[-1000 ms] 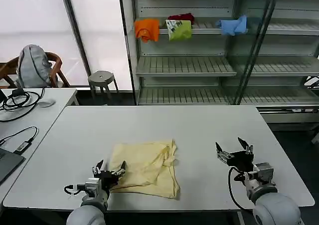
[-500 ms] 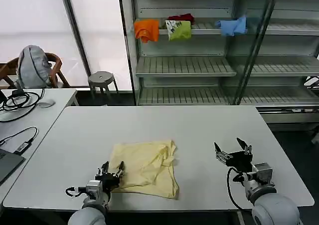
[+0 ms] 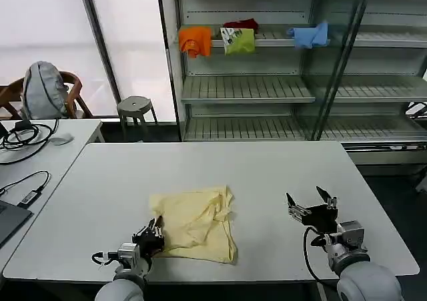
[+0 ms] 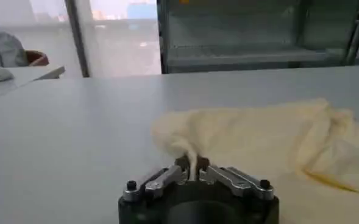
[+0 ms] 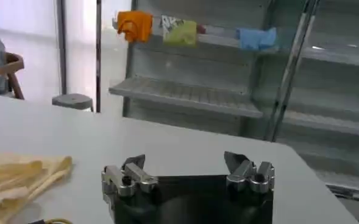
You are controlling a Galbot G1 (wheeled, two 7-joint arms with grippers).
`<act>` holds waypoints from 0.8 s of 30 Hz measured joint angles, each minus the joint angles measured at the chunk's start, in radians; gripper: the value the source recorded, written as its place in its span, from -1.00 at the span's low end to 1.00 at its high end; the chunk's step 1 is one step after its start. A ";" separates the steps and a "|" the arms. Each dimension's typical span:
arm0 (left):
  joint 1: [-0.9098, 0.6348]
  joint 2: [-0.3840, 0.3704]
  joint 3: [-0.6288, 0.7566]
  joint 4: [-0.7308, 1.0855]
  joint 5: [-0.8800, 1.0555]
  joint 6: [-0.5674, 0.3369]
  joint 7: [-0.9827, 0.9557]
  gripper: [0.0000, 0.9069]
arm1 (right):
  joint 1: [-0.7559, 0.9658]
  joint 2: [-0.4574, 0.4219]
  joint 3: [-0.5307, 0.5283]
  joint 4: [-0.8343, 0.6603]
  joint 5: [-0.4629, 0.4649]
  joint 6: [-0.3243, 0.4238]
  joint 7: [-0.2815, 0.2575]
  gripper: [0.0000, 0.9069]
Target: Fold and organize the clothes.
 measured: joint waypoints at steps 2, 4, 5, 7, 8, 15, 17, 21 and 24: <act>0.004 0.002 -0.003 0.002 0.007 -0.005 0.007 -0.96 | 0.000 -0.001 0.000 0.001 0.000 0.000 0.000 1.00; 0.008 0.006 -0.008 0.002 0.016 -0.006 0.015 -0.96 | 0.002 -0.001 0.000 0.002 0.000 0.000 0.000 1.00; 0.010 0.009 -0.012 0.002 0.021 -0.006 0.019 -0.96 | 0.002 -0.001 -0.001 0.003 0.000 0.000 0.000 1.00; 0.017 0.020 -0.025 -0.004 0.032 -0.006 0.028 -0.96 | 0.006 0.002 -0.003 0.003 -0.001 0.001 -0.002 1.00; 0.021 0.027 -0.035 -0.010 0.037 -0.003 0.034 -0.96 | 0.007 0.003 -0.003 0.003 -0.002 0.002 -0.002 1.00; 0.074 0.111 -0.192 -0.079 0.056 0.045 0.115 -0.96 | 0.017 0.012 -0.013 0.012 -0.007 0.010 -0.010 1.00; 0.094 0.144 -0.267 -0.097 0.061 0.051 0.149 -0.96 | 0.021 0.014 -0.013 0.012 -0.007 0.014 -0.013 1.00; 0.144 0.213 -0.442 -0.118 0.063 0.060 0.227 -0.96 | 0.029 0.020 -0.019 0.008 -0.008 0.023 -0.018 1.00; 0.180 0.262 -0.568 -0.136 0.062 0.065 0.279 -0.96 | 0.034 0.023 -0.025 0.003 -0.008 0.027 -0.021 1.00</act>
